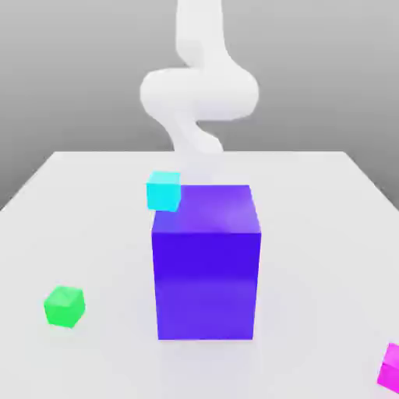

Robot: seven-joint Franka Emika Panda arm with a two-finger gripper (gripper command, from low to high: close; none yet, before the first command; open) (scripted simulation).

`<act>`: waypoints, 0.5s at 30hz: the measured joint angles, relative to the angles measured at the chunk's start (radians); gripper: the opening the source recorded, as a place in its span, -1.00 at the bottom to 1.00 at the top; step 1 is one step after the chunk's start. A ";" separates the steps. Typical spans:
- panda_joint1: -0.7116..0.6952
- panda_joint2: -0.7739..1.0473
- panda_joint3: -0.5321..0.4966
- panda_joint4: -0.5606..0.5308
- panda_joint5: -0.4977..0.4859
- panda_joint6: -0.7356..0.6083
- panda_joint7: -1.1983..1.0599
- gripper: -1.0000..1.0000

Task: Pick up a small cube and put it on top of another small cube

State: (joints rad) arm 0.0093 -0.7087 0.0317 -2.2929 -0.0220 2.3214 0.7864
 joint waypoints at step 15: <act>0.076 0.550 0.176 0.043 -0.149 0.129 -0.070 0.00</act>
State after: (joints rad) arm 0.0853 -0.1585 0.2075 -2.2502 -0.1706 2.4500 0.7164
